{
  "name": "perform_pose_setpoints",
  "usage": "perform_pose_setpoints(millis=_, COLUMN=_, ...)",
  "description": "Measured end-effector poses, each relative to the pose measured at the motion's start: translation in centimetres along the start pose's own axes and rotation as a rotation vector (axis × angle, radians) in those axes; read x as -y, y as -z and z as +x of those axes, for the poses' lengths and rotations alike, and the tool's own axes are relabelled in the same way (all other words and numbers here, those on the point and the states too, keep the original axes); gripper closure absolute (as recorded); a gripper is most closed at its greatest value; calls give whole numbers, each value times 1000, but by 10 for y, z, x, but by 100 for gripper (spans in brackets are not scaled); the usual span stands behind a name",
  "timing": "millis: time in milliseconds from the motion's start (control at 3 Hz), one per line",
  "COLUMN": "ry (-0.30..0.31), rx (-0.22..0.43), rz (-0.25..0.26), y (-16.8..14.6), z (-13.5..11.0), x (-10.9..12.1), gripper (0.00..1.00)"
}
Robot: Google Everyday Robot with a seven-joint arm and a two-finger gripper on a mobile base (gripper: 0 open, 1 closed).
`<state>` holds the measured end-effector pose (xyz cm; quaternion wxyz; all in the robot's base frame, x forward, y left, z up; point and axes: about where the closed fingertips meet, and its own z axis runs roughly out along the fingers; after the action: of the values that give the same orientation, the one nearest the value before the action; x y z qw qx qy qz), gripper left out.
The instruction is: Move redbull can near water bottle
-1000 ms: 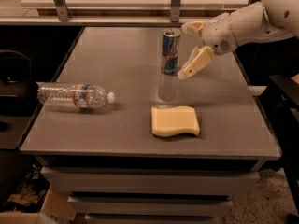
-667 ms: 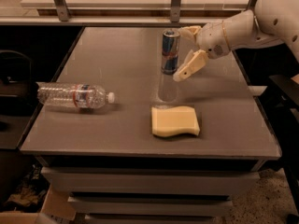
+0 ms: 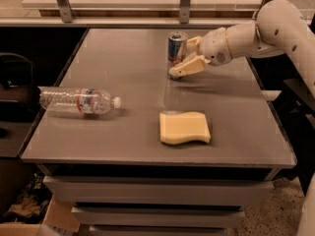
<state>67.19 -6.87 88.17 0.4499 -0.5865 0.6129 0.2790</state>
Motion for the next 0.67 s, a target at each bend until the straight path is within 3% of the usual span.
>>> perform_pose_setpoints(millis=333, ry=-5, rx=25, rz=-10, y=-10, z=-2, x=4, gripper=65)
perform_pose_setpoints(millis=667, ry=-4, rx=39, rz=-54, y=-27, z=-10, x=1, gripper=88)
